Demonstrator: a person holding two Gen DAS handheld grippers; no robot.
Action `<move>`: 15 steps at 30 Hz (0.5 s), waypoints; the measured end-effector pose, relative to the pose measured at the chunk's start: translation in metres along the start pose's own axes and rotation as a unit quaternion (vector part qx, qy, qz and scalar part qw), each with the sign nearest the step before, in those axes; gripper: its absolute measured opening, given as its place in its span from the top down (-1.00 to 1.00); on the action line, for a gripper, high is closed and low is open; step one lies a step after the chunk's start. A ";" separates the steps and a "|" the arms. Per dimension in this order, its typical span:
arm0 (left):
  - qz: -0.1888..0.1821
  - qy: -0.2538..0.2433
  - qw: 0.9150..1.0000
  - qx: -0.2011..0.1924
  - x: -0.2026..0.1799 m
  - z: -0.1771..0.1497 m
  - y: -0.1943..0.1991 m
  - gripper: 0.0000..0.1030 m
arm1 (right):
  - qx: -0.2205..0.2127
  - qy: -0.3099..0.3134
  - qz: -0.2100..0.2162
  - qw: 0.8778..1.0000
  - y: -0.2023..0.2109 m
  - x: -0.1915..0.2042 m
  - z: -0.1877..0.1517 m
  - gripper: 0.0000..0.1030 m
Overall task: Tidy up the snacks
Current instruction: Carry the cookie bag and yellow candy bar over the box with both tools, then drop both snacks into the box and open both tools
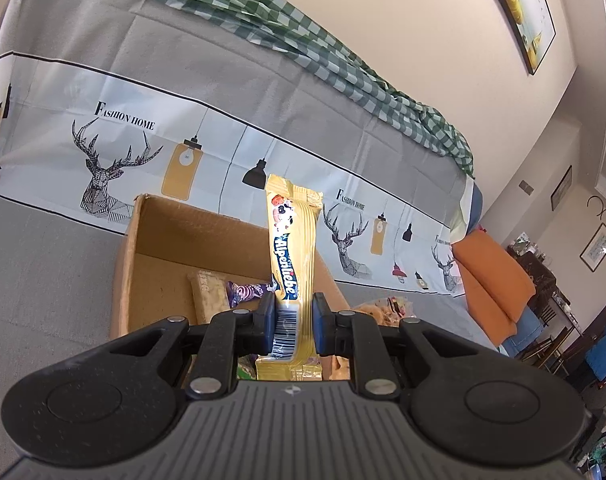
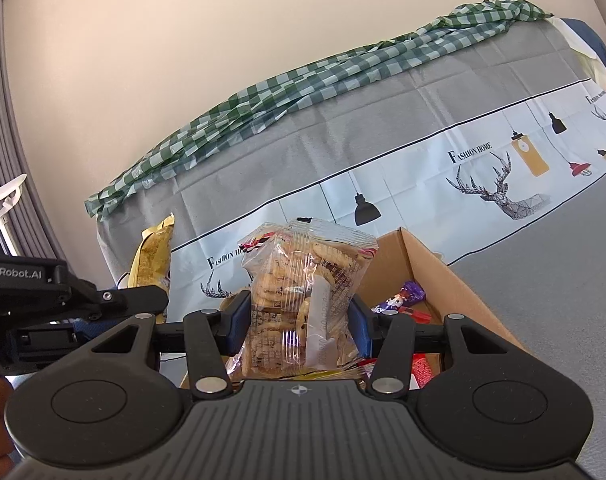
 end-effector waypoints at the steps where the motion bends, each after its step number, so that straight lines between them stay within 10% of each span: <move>1: 0.003 -0.002 1.000 0.001 -0.001 0.001 -0.002 0.61 | 0.000 -0.001 -0.001 1.000 0.000 -0.001 0.000 -0.02; 12: 0.037 -0.009 0.999 0.001 -0.004 0.002 -0.024 0.59 | 0.008 -0.011 -0.004 1.000 -0.006 -0.002 -0.002 -0.02; 15: 0.048 0.003 0.999 -0.010 0.000 0.006 -0.020 -0.16 | 0.022 -0.011 -0.001 1.000 -0.012 -0.002 -0.004 -0.20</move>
Point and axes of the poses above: each gripper's, at about its wrist camera, not at the fingertips, and y roughly against the way its jaws point, x to its left, z to its top, the point moved 5 cm from there along -y, roughly the way its jaws point, and after that the axes turned 13 degrees about y, right-handed, at the moved point
